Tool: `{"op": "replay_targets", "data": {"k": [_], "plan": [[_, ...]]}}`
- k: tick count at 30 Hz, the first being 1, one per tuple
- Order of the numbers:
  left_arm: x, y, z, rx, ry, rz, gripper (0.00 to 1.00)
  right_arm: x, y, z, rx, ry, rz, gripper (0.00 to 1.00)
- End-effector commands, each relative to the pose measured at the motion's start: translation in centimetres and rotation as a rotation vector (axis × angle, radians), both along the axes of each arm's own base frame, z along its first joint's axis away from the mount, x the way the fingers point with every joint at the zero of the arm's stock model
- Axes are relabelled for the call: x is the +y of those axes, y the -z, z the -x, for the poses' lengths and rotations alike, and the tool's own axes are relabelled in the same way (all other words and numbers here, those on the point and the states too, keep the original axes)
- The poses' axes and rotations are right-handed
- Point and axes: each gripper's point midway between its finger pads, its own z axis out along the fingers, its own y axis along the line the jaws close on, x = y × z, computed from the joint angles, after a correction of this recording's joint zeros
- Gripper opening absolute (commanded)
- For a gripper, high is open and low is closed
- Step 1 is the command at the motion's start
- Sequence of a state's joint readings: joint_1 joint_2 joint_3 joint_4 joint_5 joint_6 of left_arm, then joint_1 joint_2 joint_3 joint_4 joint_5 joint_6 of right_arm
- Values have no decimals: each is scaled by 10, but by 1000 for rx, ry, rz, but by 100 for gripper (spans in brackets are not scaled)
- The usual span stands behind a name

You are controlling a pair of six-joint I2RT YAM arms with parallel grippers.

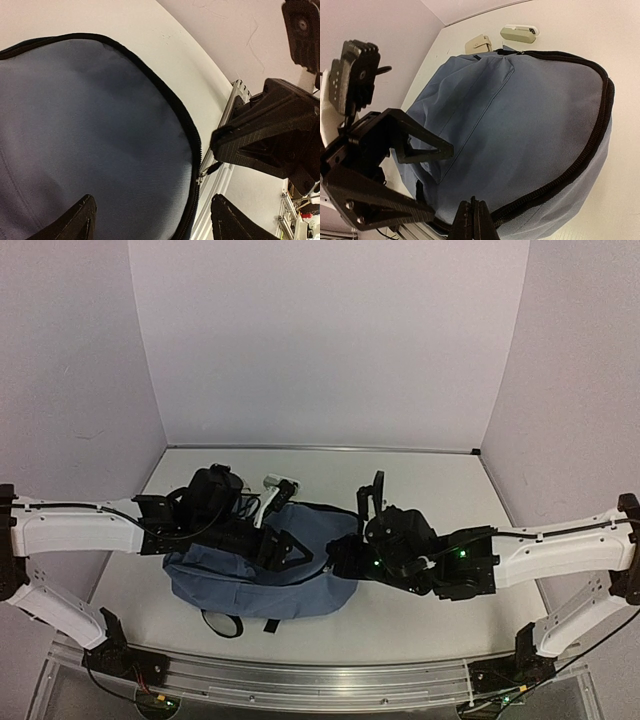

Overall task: Pack the student bag
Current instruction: Zip the student bag at the center of the board.

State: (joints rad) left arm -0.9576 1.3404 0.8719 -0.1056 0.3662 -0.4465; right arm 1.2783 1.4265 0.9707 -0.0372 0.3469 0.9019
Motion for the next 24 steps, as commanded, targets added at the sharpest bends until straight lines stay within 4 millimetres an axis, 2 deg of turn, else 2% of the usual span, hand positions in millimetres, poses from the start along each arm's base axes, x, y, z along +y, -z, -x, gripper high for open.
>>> {"op": "replay_targets", "data": {"k": [1,5,10,15,21,24], "plan": [[-24,-18,5,-98,48,66,76,3,-43,-17,-35,60,-147,0],[-34,-12,12,-96,54,87,64,3,-40,-21,-26,70,-147,0],[-42,2,21,-73,74,55,62,2,-51,-23,-46,76,-160,0],[-43,11,23,-66,59,29,54,1,-59,-25,-65,84,-167,0],[-47,28,28,-37,62,-15,32,4,-66,-26,-71,79,-176,0],[-49,34,33,-25,66,-36,17,1,-66,-29,-86,98,-161,0]]}}
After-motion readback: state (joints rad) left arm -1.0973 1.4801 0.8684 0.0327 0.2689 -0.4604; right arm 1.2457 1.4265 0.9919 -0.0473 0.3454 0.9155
